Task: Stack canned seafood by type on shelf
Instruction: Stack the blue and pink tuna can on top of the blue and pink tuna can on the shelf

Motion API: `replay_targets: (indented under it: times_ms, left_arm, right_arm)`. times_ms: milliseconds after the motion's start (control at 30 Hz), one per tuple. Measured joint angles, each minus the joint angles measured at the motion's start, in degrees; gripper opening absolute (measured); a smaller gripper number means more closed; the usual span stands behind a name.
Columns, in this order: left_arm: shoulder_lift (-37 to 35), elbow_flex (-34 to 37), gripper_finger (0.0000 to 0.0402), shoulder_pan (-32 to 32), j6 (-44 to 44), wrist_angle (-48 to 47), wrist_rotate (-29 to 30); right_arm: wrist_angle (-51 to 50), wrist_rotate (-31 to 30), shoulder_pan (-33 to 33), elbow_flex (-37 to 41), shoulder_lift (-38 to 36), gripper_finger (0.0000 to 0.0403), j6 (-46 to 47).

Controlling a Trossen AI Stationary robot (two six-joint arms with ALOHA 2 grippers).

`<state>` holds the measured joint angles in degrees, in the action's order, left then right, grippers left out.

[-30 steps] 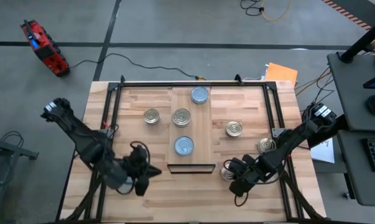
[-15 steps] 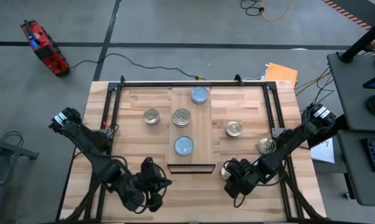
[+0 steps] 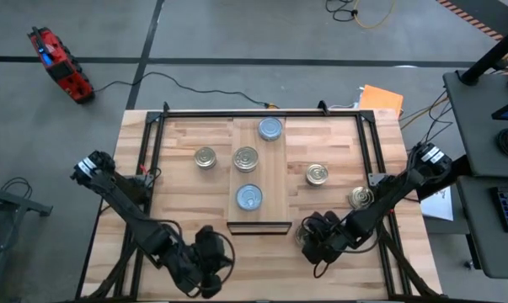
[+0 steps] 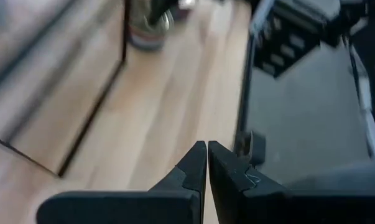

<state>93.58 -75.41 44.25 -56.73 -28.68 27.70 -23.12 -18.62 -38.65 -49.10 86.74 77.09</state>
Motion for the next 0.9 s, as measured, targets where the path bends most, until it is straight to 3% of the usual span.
replay_targets:
  times_ms: [167,433,667,833,900]
  left_arm:
    - [3.28,0.10,0.0001,0.02,-2.13,0.84,-1.01]
    - [7.32,0.10,0.0001,0.02,-2.30,8.80,0.31]
    - [10.44,0.10,0.0001,-0.19,-2.28,16.83,0.32]
    - [13.05,0.10,0.0001,-0.51,-2.25,18.41,0.42]
    - [13.95,0.10,0.0001,-0.75,-2.09,18.57,0.48]
  right_arm:
    - [5.14,-1.25,-0.16,-0.17,2.38,0.0012,0.89]
    - [20.36,1.65,-2.21,-0.06,4.84,0.0012,-0.02]
    - [8.67,1.64,-2.45,-0.02,-0.92,0.0012,1.29]
    - [1.88,10.27,-2.55,-0.02,-4.57,0.0012,4.10]
    - [2.51,11.16,-3.64,0.00,-4.72,0.0012,4.42]
